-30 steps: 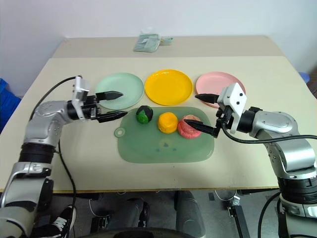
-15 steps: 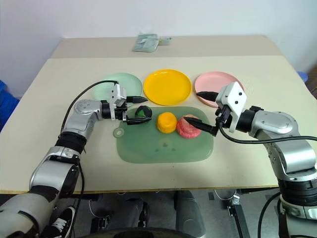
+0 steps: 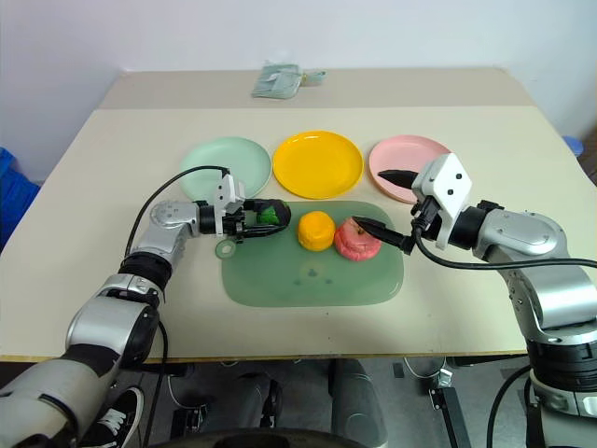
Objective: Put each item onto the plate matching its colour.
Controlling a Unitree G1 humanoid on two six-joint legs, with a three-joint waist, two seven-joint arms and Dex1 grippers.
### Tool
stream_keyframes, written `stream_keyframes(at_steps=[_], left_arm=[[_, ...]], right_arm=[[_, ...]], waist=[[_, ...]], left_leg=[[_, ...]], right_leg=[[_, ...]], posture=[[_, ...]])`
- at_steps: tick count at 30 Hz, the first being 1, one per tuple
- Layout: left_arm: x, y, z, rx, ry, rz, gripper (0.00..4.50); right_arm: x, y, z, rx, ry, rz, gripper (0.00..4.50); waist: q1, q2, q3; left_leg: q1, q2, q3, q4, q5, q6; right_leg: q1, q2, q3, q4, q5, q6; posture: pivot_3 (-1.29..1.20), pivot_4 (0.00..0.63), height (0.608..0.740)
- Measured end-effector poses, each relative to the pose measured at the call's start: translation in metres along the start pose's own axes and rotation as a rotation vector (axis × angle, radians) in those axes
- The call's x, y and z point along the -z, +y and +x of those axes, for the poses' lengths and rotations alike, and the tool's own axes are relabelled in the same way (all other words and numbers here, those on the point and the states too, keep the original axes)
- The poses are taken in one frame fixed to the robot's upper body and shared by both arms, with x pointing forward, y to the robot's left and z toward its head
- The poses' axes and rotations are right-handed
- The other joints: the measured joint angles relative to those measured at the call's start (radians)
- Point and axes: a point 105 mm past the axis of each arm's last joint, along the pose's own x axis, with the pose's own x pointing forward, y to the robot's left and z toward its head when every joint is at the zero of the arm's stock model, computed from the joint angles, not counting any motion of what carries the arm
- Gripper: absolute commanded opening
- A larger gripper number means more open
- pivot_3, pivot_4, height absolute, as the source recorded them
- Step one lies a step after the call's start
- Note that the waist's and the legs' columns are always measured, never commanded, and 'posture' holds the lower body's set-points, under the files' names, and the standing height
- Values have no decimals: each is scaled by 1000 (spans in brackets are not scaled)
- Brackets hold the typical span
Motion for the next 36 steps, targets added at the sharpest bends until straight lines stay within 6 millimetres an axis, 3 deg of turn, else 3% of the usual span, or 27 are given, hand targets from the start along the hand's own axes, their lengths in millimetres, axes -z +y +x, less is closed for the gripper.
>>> stream_keyframes(at_steps=[7,13,17,18,22,28,32,36], left_arm=[[-11,16,-13,-95,-77,-41,2747],[-62,83,-45,-494,-212,-78,2747],[-51,107,-62,-761,-186,-139,2747],[-47,109,-64,-795,-167,-139,3016],[-39,112,-69,-870,-131,-134,4453],[-37,111,-69,-849,-112,-145,4453],[-56,98,-61,-675,-177,-142,4453],[-65,58,-68,-339,-174,-160,4453]], right_arm=[[-1,-2,0,12,-5,-19,4500],[-11,-12,5,59,-42,-41,4500],[-3,-38,15,186,-31,-50,4500],[-3,-43,16,209,-32,-46,4500],[-4,-47,21,219,-36,-65,4500],[-4,-42,25,186,-40,-62,4500],[-13,-23,30,83,-68,10,4500],[-20,-10,38,25,-58,54,4500]], waist=[[-1,0,0],[0,0,0],[-2,0,0],[-2,0,0],[0,0,0],[-2,0,0],[-4,0,0],[-17,0,0]], left_leg=[[0,0,0,0,0,0],[0,0,0,0,0,0],[0,0,0,0,3,-5],[0,0,0,0,3,-5],[-2,0,0,-1,3,-5],[-2,-1,0,-1,3,-5],[-2,0,0,-1,3,-6],[-1,0,0,-1,3,-6]], right_leg=[[0,0,0,0,0,0],[0,0,0,0,0,0],[0,0,0,0,0,0],[-1,0,0,0,0,0],[-3,0,0,0,0,0],[-3,-1,0,0,0,0],[-3,0,0,1,0,0],[-3,0,1,1,0,0]], posture=[[0,150,740],[0,150,740],[0,150,740],[0,150,740],[0,150,740],[0,150,740],[0,150,740],[0,150,740]])
